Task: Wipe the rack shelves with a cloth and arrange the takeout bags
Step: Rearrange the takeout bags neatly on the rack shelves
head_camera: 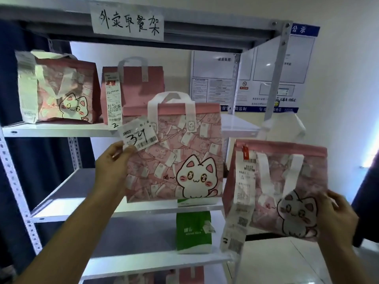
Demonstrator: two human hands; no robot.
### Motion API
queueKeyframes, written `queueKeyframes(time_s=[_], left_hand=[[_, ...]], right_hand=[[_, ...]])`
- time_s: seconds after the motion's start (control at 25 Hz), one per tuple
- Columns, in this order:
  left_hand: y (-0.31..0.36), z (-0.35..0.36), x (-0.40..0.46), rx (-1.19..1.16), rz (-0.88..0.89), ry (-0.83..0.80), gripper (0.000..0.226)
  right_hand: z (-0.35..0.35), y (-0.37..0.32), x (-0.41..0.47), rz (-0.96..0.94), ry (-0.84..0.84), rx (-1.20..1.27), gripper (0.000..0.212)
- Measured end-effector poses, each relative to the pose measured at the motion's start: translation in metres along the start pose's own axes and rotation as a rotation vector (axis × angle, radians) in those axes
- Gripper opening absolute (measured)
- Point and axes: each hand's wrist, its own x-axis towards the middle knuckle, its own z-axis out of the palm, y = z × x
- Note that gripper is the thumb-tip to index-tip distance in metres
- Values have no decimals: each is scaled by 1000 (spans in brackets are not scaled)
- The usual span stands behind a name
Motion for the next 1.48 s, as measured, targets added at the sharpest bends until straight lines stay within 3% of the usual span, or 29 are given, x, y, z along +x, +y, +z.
queueKeyframes(time_s=[0.4,0.76,1.12,1.32,1.48], left_hand=[[-34,-79,-44,99,-83,33,6],[-36,-77,-53,173,-104,140,9],[-56,-62,-36,288,-179,74,2],[-79,-52,-25,415,-188,-30,11],[-90,-38,-24,364,-158,30,11]], right_hand=[[67,-80,6,-105,-17,160,30],[170,-134,63,-176,-42,214,12],[265,-119,126,-221,-101,92,13],[315,-95,149,-233,-150,18,15],[343,-86,168,-251,-159,-5,14]])
